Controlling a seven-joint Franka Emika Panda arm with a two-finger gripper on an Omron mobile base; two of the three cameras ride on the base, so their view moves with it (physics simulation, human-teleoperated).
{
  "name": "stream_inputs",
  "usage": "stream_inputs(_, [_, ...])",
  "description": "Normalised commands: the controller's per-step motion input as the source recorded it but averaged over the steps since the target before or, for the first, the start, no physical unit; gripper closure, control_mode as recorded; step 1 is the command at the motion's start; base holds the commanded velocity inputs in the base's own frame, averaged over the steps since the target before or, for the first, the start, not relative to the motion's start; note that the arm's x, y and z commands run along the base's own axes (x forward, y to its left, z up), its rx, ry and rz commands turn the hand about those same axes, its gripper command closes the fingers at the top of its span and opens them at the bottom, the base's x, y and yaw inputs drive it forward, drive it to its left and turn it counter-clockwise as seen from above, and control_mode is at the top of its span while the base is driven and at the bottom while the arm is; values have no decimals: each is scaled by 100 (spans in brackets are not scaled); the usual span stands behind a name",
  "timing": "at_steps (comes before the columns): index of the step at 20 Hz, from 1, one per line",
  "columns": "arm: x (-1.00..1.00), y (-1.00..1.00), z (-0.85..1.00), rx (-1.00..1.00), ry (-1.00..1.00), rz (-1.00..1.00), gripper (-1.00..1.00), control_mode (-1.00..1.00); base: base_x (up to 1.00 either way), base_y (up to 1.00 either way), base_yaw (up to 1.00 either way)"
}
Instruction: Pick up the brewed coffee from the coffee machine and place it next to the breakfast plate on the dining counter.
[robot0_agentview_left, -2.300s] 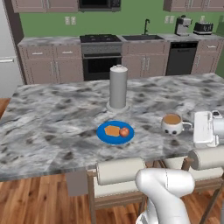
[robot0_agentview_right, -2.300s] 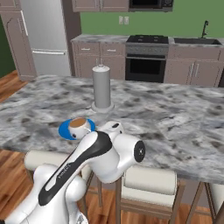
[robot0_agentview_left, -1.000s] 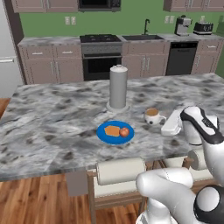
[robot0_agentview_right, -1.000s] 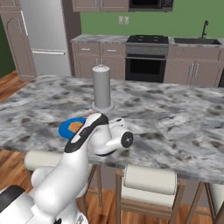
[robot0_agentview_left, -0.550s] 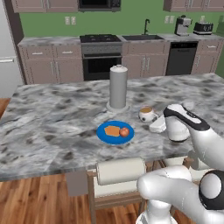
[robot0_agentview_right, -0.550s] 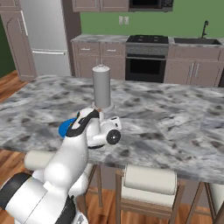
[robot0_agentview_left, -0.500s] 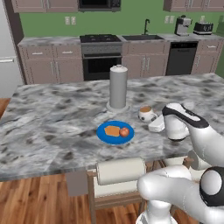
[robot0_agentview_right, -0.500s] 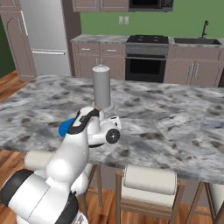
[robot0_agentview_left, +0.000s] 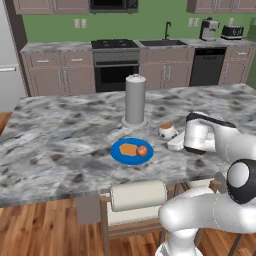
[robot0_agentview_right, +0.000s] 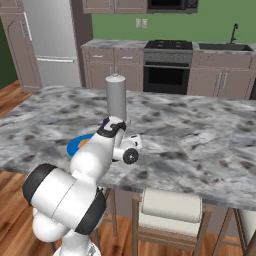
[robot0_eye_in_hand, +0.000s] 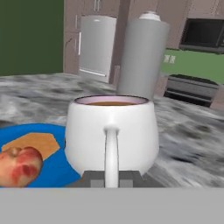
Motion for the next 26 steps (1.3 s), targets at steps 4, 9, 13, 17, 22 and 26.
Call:
stream_inputs(4, [12, -24, -28, 0, 0, 1, 100, -100, 0, 0, 0])
stream_inputs(9, [10, -10, -17, 0, 5, 4, 100, -100, 0, 0, 0])
stream_inputs(13, [18, -1, -11, 0, 10, 5, 100, -100, 0, 0, 0])
stream_inputs(17, [31, -13, -1, 0, 14, 4, 100, -100, 0, 0, 0])
stream_inputs(22, [48, -15, -4, 0, 17, 2, 100, -100, 0, 0, 0])
stream_inputs(26, [54, -10, -18, 0, 16, 2, 100, -100, 0, 0, 0])
